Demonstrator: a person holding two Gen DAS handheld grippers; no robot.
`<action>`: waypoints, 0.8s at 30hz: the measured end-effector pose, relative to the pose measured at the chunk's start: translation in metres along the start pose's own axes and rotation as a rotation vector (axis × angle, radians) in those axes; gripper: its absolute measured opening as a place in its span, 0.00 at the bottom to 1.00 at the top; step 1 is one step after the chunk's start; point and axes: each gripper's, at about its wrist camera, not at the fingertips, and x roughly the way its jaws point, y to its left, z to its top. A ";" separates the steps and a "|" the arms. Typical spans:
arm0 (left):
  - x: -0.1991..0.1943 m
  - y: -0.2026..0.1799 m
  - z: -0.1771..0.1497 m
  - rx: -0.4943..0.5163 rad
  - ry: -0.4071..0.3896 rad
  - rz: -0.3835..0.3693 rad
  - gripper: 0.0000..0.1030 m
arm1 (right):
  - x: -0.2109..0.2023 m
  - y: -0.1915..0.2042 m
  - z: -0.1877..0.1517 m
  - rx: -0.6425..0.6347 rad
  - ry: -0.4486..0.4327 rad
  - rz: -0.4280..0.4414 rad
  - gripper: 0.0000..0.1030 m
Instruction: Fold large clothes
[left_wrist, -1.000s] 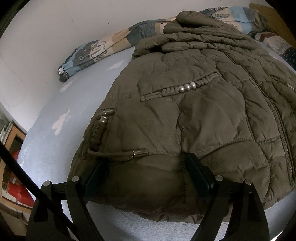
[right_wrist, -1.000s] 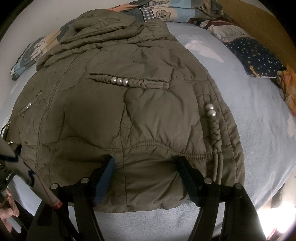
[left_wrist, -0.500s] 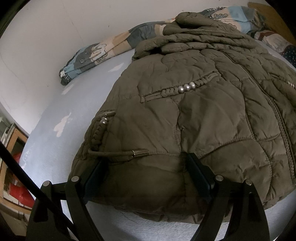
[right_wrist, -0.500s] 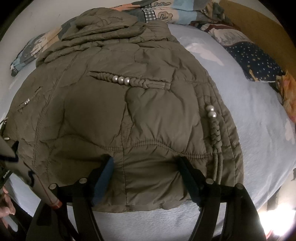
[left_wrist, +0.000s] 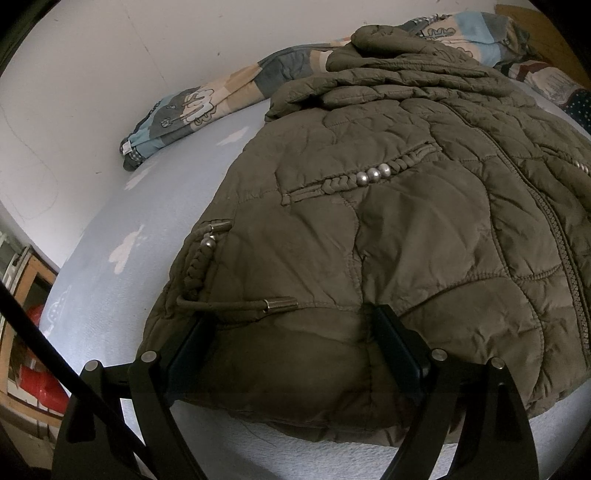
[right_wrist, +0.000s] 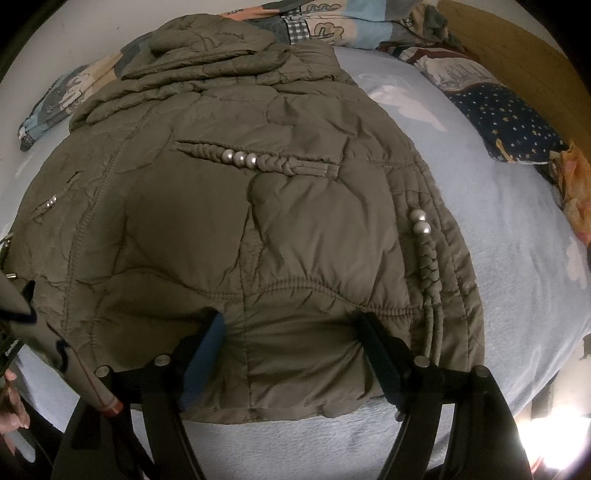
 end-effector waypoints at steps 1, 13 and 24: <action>-0.001 0.000 0.000 0.000 -0.002 0.002 0.85 | 0.000 0.000 0.000 -0.001 0.000 -0.001 0.78; -0.002 0.000 0.000 0.006 -0.006 0.004 0.85 | 0.001 0.001 -0.003 -0.018 -0.018 -0.043 0.90; -0.031 0.031 0.011 -0.016 -0.084 -0.030 0.85 | -0.007 -0.021 0.000 0.038 -0.015 0.024 0.94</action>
